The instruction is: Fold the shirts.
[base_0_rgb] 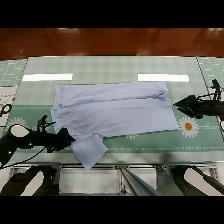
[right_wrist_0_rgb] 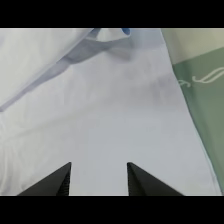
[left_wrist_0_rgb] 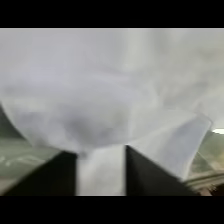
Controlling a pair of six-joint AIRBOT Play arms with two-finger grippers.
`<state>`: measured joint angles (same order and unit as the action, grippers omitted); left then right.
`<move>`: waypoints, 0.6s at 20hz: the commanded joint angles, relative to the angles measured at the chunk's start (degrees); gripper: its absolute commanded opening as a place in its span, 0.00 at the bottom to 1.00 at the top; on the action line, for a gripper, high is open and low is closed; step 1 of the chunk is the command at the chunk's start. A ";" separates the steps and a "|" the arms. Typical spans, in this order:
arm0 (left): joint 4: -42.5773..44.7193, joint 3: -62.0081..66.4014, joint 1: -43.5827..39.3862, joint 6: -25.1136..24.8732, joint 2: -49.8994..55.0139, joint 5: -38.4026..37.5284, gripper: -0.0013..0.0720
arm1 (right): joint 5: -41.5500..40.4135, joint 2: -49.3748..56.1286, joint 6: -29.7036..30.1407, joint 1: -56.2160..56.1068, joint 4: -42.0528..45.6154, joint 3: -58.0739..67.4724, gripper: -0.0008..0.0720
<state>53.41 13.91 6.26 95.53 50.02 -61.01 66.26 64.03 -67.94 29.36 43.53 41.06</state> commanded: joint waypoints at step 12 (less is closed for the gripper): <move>-1.42 2.19 -4.50 -1.99 1.66 5.07 0.04 | 6.56 3.93 -11.39 8.02 19.93 -4.74 0.58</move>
<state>52.42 15.99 1.85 93.62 51.64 -54.94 72.16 65.89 -79.11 37.08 63.35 37.06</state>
